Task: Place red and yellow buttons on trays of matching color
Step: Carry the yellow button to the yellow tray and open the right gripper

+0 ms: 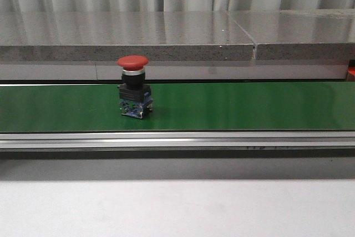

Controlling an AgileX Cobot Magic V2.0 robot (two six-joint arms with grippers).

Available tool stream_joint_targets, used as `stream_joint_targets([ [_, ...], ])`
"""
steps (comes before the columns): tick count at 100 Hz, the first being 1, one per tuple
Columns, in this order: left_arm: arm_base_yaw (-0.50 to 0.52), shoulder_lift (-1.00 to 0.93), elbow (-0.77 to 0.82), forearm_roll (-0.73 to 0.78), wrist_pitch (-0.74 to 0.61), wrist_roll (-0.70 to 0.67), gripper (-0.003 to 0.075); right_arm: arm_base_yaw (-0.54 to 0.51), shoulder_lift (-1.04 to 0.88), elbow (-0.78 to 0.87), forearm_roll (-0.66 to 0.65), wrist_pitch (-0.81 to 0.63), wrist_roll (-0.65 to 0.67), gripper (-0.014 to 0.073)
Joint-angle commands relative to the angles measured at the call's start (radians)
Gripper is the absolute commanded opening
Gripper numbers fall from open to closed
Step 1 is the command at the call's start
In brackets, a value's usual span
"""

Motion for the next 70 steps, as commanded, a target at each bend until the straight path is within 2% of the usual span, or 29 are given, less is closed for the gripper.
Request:
stream_joint_targets([
  [1, -0.007, 0.008, -0.025, -0.019, -0.069, -0.002, -0.0021, -0.006, -0.004, -0.023, 0.003, -0.072, 0.006, 0.0224],
  [21, -0.007, 0.008, -0.025, -0.019, -0.069, -0.002, -0.0021, -0.006, 0.06, -0.023, 0.012, -0.131, 0.006, 0.0224],
  [70, -0.007, 0.008, -0.025, -0.019, -0.069, -0.002, -0.0021, -0.006, 0.2, -0.023, 0.07, -0.159, 0.006, 0.0227],
])
